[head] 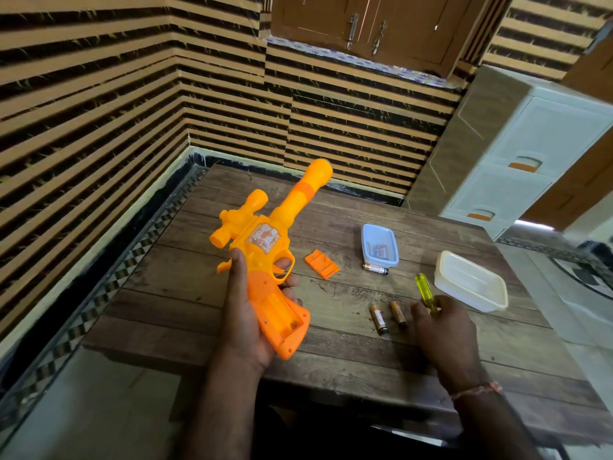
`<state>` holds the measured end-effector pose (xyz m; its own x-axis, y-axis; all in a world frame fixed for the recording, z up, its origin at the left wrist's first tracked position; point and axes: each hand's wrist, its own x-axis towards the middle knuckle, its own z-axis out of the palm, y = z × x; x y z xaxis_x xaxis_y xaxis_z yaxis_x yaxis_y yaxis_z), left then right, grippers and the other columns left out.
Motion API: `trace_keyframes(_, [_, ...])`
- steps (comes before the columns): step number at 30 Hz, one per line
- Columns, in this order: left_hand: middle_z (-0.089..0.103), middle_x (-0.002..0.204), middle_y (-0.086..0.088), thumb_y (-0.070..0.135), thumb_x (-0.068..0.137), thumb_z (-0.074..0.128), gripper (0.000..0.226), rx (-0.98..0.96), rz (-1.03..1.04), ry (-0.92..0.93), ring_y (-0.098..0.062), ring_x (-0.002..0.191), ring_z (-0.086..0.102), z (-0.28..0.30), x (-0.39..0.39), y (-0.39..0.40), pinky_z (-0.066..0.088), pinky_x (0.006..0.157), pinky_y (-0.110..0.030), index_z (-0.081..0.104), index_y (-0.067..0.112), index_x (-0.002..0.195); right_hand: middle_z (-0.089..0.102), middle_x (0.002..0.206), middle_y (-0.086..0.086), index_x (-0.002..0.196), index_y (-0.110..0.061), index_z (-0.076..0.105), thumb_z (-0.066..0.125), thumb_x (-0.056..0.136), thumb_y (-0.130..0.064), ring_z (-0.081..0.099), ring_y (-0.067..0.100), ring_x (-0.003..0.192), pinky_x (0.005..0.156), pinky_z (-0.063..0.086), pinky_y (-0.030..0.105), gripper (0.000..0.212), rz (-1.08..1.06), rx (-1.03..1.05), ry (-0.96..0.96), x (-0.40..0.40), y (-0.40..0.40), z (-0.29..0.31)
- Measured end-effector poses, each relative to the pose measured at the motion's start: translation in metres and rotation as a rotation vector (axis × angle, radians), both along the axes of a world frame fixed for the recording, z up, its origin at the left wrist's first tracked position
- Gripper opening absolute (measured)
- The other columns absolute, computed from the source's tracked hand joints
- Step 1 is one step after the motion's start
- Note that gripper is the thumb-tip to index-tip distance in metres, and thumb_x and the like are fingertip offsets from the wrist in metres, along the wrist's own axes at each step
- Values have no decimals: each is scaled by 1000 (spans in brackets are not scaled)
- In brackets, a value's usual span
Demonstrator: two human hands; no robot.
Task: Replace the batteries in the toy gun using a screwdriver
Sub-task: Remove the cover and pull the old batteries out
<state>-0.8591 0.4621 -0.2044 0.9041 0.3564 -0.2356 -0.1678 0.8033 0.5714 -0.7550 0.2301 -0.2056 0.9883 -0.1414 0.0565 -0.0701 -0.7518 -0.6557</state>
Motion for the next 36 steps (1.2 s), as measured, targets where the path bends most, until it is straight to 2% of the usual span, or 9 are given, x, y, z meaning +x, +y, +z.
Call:
trace_keyframes(8, [62,81,-12,66,87,48,66,-14,72,-40,-16,63,57,1,1,4,46,64,-30,59,8,115,55,61,-5,76,-16,58,62,87,-22,51,18,60,58,43,35,13,240,304,-91,-42,60,27])
trace_keyframes(12, [59,83,-11,58,89,49,49,-40,111,-55,-20,71,58,7,-1,8,49,60,-31,58,13,108,55,68,-16,84,-21,61,84,71,-28,47,-3,60,58,41,14,27,529,477,23,-78,98,37])
trace_keyframes(14, [60,85,-10,58,87,50,45,-46,89,-4,-21,73,59,11,-4,8,50,56,-30,60,17,102,64,96,-19,103,-32,62,89,56,-41,58,-7,87,75,45,11,55,632,382,-13,-85,110,31])
trace_keyframes(17, [65,90,-10,64,83,52,48,4,114,91,-27,80,64,9,-7,13,47,74,-39,66,20,99,62,116,-19,120,-36,58,85,52,-45,56,-6,106,88,43,11,73,717,203,-71,-85,122,29])
trace_keyframes(21, [63,78,-9,73,78,48,59,53,94,66,-23,70,63,10,-8,22,48,72,-36,61,18,97,67,115,-14,122,-40,57,77,64,-43,61,2,103,85,49,20,62,801,86,-108,-82,132,33])
trace_keyframes(24, [69,90,-11,74,76,45,71,115,113,121,-24,79,68,14,-9,28,49,78,-40,63,14,108,70,108,-13,119,-39,59,74,65,-42,64,1,96,81,51,24,55,821,139,-124,-77,139,34])
trace_keyframes(28, [67,100,0,57,98,37,43,109,341,275,-13,89,62,16,-8,34,45,75,-32,61,24,108,65,89,-8,99,-30,60,72,66,-44,62,13,82,67,47,31,38,787,36,-164,-63,151,28])
trace_keyframes(33, [53,75,9,41,95,49,18,88,677,500,-5,55,44,3,-10,64,32,52,-23,56,27,86,63,109,-4,117,-29,58,75,69,-43,61,20,99,78,49,33,52,808,-127,-124,-53,161,20])
trace_keyframes(36, [55,75,12,43,88,52,38,106,738,527,-4,57,47,-6,-7,66,34,53,-24,68,17,111,56,120,-3,127,-29,52,74,74,-44,59,23,105,83,49,35,59,815,-223,-62,-56,169,15])
